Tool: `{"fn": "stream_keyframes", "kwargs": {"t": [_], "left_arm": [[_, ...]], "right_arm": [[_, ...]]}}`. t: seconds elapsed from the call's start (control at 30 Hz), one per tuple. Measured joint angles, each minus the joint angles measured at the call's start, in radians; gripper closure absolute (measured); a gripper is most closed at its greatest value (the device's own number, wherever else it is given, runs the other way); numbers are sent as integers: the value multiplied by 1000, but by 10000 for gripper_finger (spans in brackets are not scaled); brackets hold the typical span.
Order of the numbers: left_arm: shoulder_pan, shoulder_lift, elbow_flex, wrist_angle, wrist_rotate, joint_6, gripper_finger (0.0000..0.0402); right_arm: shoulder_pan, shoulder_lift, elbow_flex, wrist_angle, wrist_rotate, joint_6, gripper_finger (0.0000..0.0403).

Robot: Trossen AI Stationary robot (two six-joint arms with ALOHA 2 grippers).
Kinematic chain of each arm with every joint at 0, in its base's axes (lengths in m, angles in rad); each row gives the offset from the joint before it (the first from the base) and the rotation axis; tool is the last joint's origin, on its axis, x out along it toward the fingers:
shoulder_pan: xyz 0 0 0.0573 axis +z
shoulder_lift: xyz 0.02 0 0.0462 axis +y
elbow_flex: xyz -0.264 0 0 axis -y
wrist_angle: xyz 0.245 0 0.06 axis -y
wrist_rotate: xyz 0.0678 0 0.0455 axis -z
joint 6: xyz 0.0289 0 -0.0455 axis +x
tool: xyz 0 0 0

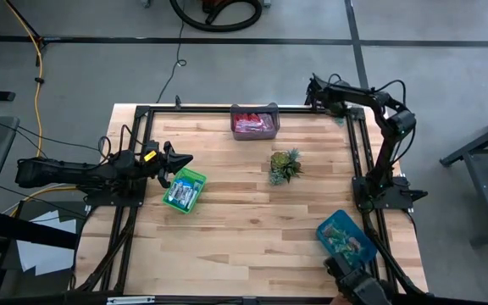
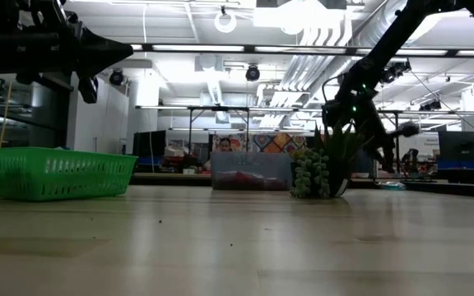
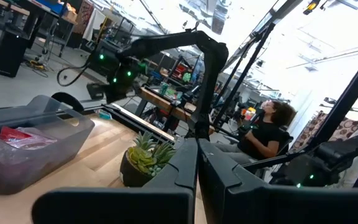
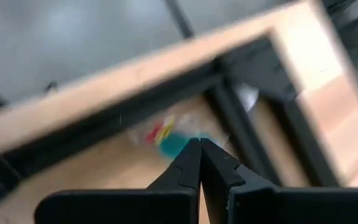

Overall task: Sort candy
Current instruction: Put the transparent candy into the blue bin

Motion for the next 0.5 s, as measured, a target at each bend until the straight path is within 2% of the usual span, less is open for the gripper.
{"fn": "stream_keyframes", "kwargs": {"t": [0.1,0.23,0.4,0.5], "left_arm": [[0,0,0,0,0,0,401],[0,0,0,-2,0,0,401],[0,0,0,-8,0,0,401],[0,0,0,-16,0,0,401]], "right_arm": [[-11,1,-86,90,-66,17,402],[-7,2,-105,162,-15,79,403],[-6,22,-105,172,49,109,403],[18,39,-105,190,83,-18,403]]}}
